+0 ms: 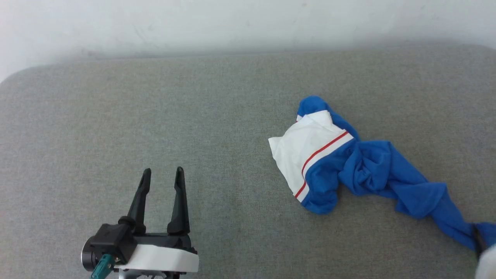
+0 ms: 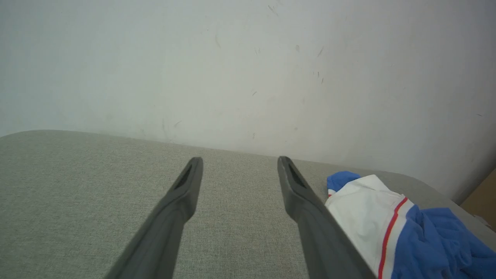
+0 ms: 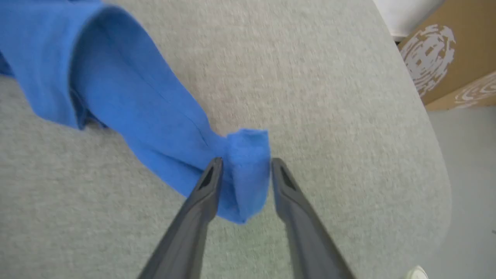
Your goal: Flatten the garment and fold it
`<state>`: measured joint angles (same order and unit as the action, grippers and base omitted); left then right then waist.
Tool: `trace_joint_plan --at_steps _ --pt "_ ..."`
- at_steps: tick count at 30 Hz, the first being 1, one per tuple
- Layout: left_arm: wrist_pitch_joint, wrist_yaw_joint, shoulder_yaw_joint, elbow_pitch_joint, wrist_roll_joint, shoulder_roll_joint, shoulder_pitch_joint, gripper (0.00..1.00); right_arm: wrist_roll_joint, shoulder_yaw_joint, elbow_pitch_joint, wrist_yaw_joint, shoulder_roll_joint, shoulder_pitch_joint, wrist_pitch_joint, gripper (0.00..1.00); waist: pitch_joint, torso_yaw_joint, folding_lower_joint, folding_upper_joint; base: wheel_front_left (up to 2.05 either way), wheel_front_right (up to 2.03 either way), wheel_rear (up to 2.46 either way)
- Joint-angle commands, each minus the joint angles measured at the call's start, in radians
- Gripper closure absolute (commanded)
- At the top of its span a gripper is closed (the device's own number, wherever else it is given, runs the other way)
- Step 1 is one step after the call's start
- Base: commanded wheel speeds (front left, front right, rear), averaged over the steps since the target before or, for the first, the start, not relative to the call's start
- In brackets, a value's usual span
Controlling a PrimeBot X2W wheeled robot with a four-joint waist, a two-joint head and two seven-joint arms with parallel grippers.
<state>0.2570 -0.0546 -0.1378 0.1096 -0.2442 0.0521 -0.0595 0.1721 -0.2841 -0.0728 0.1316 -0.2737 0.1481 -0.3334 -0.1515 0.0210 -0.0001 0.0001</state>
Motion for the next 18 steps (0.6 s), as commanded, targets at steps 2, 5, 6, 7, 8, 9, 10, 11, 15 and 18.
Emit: trace_joint_plan --at_steps 2,5,6,7,8,9,10,11,15,18 --pt "0.005 0.008 -0.002 -0.008 0.004 -0.002 -0.002 0.0 0.015 0.024 0.029 -0.001 -0.002 -0.067 0.01 0.0 0.017 0.0 0.0001 -0.0001 0.0 0.0 0.0" --pt "0.005 0.014 -0.005 -0.013 0.001 -0.002 0.001 0.0 0.049 0.093 0.09 -0.001 -0.035 -0.158 -0.003 0.0 0.019 0.011 0.0001 -0.0001 0.0 0.0 0.0" --pt "0.005 0.014 -0.005 -0.012 -0.001 -0.002 0.002 0.0 0.058 0.124 0.111 -0.001 -0.051 -0.192 -0.015 0.0 0.014 0.017 0.0001 -0.0001 0.0 0.0 0.0" --pt "0.005 0.015 -0.006 -0.012 -0.001 -0.002 0.004 0.0 0.063 0.158 0.134 -0.001 -0.064 -0.226 -0.034 0.0 0.009 0.024 0.0001 -0.0001 0.0 0.0 0.0" --pt "0.005 0.015 -0.007 -0.012 0.0 -0.002 0.006 0.0 0.073 0.193 0.151 -0.001 -0.074 -0.262 -0.056 0.0 0.001 0.031 0.0001 -0.0001 0.0 0.0 0.0" --pt "0.005 0.014 -0.01 -0.012 0.001 -0.002 0.009 0.0 0.088 0.223 0.162 -0.001 -0.08 -0.296 -0.08 0.0 -0.007 0.04 0.0001 -0.0001 0.0 0.0 0.0" --pt "0.005 0.013 -0.014 -0.011 0.0 -0.002 0.013 0.0 0.1 0.256 0.166 -0.001 -0.089 -0.33 -0.107 0.0 -0.019 0.052 0.0001 -0.0001 0.0 0.0 0.0" --pt "0.005 0.012 -0.017 -0.01 -0.002 -0.002 0.019 0.0 0.111 0.293 0.166 -0.001 -0.102 -0.364 -0.13 0.0 -0.031 0.063 0.0001 -0.0001 0.0 0.0 0.0" --pt "0.005 0.003 -0.037 -0.005 -0.009 -0.002 0.045 0.0 0.16 0.403 0.121 -0.001 -0.136 -0.497 -0.207 0.0 -0.091 0.114 0.0001 -0.0001 0.0 0.0 0.0" --pt "0.005 -0.004 -0.058 -0.005 -0.019 -0.002 0.069 0.0 0.172 0.481 0.064 -0.001 -0.163 -0.58 -0.24 0.0 -0.135 0.156 0.0001 -0.0001 0.0 0.0 0.0"
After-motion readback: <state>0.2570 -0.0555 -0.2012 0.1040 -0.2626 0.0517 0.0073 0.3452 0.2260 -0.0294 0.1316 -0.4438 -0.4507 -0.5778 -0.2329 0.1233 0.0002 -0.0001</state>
